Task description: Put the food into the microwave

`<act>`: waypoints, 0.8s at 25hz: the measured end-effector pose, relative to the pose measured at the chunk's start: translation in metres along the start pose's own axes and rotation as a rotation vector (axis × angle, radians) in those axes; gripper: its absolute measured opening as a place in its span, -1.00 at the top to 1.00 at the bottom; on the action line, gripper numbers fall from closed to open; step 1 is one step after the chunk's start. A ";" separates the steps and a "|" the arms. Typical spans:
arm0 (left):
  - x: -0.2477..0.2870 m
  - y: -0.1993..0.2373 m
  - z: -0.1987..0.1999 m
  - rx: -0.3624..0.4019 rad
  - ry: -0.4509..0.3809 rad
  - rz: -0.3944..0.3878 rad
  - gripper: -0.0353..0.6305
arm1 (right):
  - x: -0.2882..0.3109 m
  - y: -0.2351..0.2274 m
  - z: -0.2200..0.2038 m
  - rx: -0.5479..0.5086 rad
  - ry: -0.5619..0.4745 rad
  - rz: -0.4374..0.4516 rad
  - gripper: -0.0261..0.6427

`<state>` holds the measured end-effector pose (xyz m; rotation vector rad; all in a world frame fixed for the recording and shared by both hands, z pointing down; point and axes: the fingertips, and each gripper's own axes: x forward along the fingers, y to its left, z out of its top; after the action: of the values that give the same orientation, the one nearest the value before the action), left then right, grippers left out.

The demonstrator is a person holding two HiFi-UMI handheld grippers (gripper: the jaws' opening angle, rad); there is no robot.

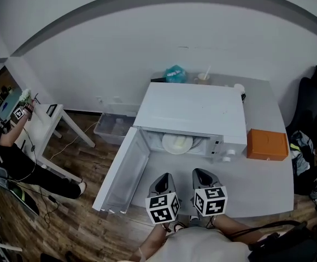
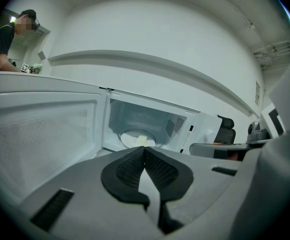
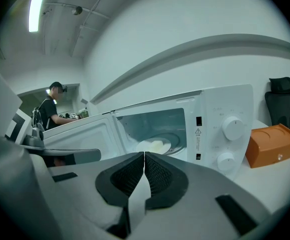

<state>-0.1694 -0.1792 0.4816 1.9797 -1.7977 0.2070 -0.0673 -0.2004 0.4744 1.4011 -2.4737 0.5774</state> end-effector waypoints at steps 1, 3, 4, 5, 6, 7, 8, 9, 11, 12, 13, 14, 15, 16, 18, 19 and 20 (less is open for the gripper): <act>0.001 -0.001 -0.001 0.000 0.002 -0.001 0.88 | -0.001 0.000 0.000 0.000 0.000 0.000 0.86; 0.003 -0.003 -0.001 0.003 0.005 -0.006 0.88 | -0.001 -0.002 -0.001 0.001 0.003 -0.002 0.86; 0.004 -0.003 -0.001 0.005 0.005 -0.008 0.88 | -0.001 -0.003 -0.001 0.002 0.005 -0.003 0.86; 0.004 -0.004 -0.001 0.008 0.005 -0.010 0.88 | -0.001 -0.003 -0.002 0.002 0.007 -0.004 0.86; 0.005 -0.005 0.000 0.010 0.004 -0.011 0.88 | 0.000 -0.003 -0.001 0.000 0.008 -0.003 0.86; 0.006 -0.005 0.000 0.010 0.004 -0.011 0.88 | 0.000 -0.003 -0.001 -0.006 0.011 -0.003 0.86; 0.006 -0.005 0.000 0.008 0.003 -0.011 0.88 | 0.000 -0.003 -0.001 -0.017 0.013 -0.002 0.86; 0.007 -0.005 0.001 0.006 0.001 -0.009 0.88 | 0.000 -0.002 0.000 -0.034 0.016 -0.002 0.87; 0.008 -0.004 0.002 -0.002 -0.002 -0.006 0.88 | 0.000 -0.001 0.002 -0.077 0.015 -0.003 0.87; 0.009 -0.004 0.002 -0.004 -0.003 -0.005 0.88 | 0.000 0.000 0.003 -0.092 0.014 -0.003 0.87; 0.009 -0.004 0.003 -0.007 -0.005 -0.004 0.88 | 0.000 0.000 0.004 -0.098 0.014 -0.001 0.87; 0.010 -0.003 0.003 -0.008 -0.006 -0.002 0.88 | 0.001 0.000 0.004 -0.098 0.015 0.000 0.87; 0.010 -0.003 0.004 -0.010 -0.006 -0.001 0.88 | 0.001 0.000 0.005 -0.096 0.016 0.001 0.88; 0.010 -0.003 0.004 -0.012 -0.007 0.000 0.88 | 0.002 -0.001 0.005 -0.095 0.017 0.001 0.87; 0.011 -0.003 0.005 -0.014 -0.008 0.003 0.88 | 0.002 -0.002 0.006 -0.093 0.018 0.001 0.88; 0.011 -0.003 0.006 -0.015 -0.009 0.005 0.88 | 0.003 -0.003 0.006 -0.092 0.019 0.002 0.87; 0.011 -0.003 0.006 -0.016 -0.010 0.006 0.88 | 0.003 -0.004 0.006 -0.090 0.020 0.002 0.87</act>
<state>-0.1660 -0.1918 0.4800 1.9682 -1.8063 0.1848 -0.0658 -0.2069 0.4706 1.3529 -2.4534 0.4721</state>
